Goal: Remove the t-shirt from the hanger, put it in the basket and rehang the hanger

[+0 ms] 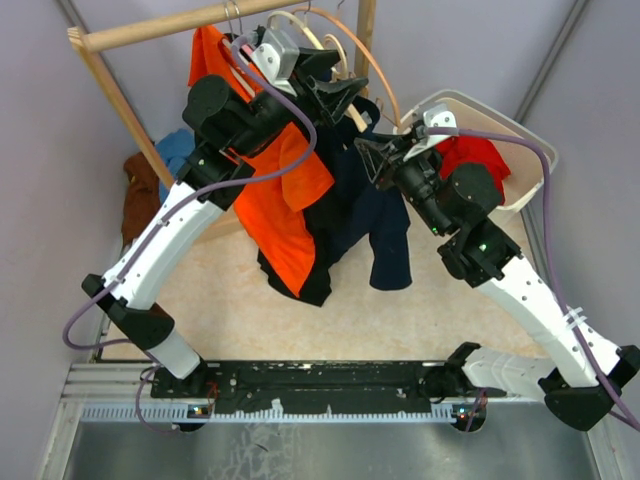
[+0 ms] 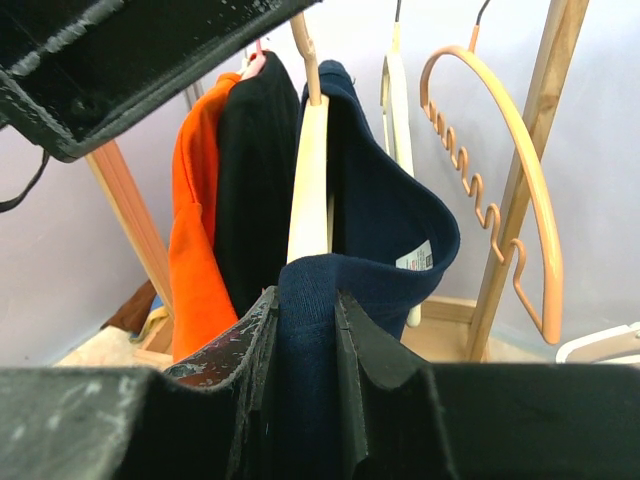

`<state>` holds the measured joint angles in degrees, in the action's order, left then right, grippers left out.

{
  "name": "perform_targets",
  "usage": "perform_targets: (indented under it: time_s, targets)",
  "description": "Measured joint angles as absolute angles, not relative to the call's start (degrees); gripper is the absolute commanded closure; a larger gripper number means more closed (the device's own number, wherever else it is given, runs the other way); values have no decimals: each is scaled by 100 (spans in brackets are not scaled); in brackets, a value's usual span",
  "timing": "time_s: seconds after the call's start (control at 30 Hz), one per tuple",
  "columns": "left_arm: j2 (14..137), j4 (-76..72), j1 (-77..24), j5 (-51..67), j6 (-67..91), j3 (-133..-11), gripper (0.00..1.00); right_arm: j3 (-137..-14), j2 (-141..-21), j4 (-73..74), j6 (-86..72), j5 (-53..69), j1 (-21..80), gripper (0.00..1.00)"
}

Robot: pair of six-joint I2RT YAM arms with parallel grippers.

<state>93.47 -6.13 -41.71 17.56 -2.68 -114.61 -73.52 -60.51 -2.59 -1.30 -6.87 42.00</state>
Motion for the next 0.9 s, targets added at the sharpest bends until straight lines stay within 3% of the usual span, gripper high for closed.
perform_targets:
  time_s: [0.27,0.53,0.57,0.63,0.7,0.9]
  targets:
    - [9463,-655,-4169,1846,-250,-11461,60,-7347,-6014,-259,-152,-701,4200,100]
    - [9487,-666,-4130,1697,-228,-11518,96,-7347,-5996,-268,-152,-703,4200,100]
    - [9487,-663,-4136,1678,-220,-11520,100,-7347,-5996,-274,-154,-705,4200,97]
    - [9487,-661,-4145,1627,-178,-11522,100,-7347,-5996,-276,-152,-709,4200,72]
    - [9489,-642,-4152,1559,-148,-11535,100,-7347,-5996,-279,-156,-714,4200,59]
    - [9664,-412,-4165,1087,-89,-11810,100,-7349,-5942,-362,-163,-685,4200,45]
